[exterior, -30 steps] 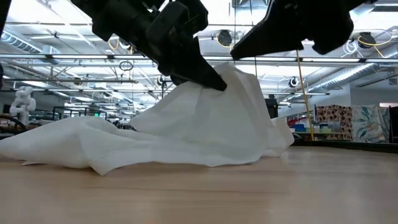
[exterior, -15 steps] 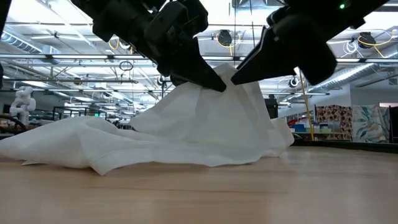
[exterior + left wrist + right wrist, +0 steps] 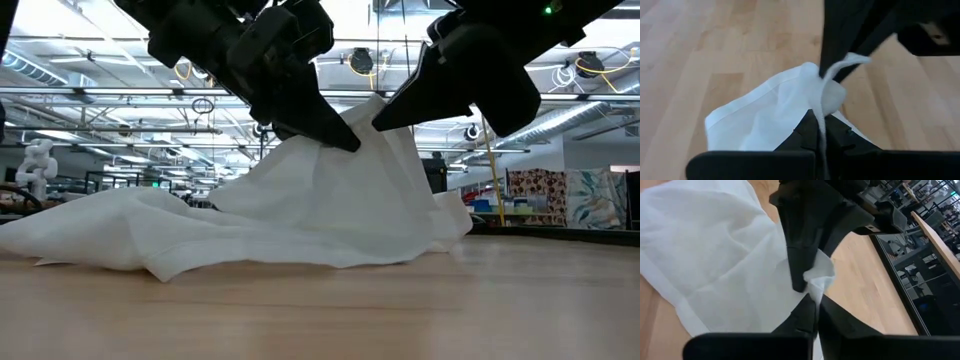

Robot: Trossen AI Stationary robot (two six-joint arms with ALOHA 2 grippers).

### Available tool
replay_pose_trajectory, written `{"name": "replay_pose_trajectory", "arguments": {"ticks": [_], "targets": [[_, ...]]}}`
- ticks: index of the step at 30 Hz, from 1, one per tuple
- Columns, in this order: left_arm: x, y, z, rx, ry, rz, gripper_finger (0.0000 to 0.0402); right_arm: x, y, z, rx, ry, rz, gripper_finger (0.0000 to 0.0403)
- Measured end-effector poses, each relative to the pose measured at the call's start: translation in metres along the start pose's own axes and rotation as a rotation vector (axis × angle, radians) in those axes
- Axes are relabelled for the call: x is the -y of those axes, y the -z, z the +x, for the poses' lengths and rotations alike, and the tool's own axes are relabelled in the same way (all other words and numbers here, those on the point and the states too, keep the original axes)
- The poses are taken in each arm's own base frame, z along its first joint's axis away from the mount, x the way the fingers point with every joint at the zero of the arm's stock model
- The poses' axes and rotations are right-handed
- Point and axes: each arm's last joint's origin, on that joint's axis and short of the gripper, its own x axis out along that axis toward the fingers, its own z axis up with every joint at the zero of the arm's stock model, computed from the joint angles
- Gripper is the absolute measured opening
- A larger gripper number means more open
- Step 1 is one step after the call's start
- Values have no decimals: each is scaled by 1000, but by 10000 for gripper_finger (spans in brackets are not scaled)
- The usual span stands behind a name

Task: Roll towel
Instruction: Roll the white towel

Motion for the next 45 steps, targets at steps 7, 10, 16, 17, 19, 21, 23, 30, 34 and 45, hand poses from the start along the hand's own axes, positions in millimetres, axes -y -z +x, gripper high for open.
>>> {"name": "replay_pose_trajectory", "arguments": {"ticks": [7, 10, 16, 17, 19, 21, 23, 30, 34, 45], "targets": [[4, 0, 0, -1, 47, 38, 41, 1, 0, 1, -3, 4, 3, 6], [4, 0, 0, 0, 32, 48, 70, 2, 0, 2, -5, 4, 7, 7], [4, 0, 0, 0, 29, 64, 96, 3, 0, 3, -8, 5, 4, 8], [4, 0, 0, 0, 29, 64, 96, 3, 0, 4, -9, 3, 4, 8], [4, 0, 0, 1, 29, 64, 94, 4, 0, 5, -15, -11, 5, 8], [4, 0, 0, 2, 19, 65, 91, 4, 0, 5, -17, -15, 6, 8], [3, 0, 0, 2, 11, 64, 85, 4, 0, 5, -17, -16, 7, 8], [3, 0, 0, 1, 10, 65, 46, 3, 0, 5, -25, -56, 10, 8], [4, 0, 0, 0, 18, 71, 12, 5, 0, 8, -31, -54, 43, 8], [4, 1, 0, -9, 36, 73, 8, 3, 0, 6, -27, -61, 50, 9]]}}
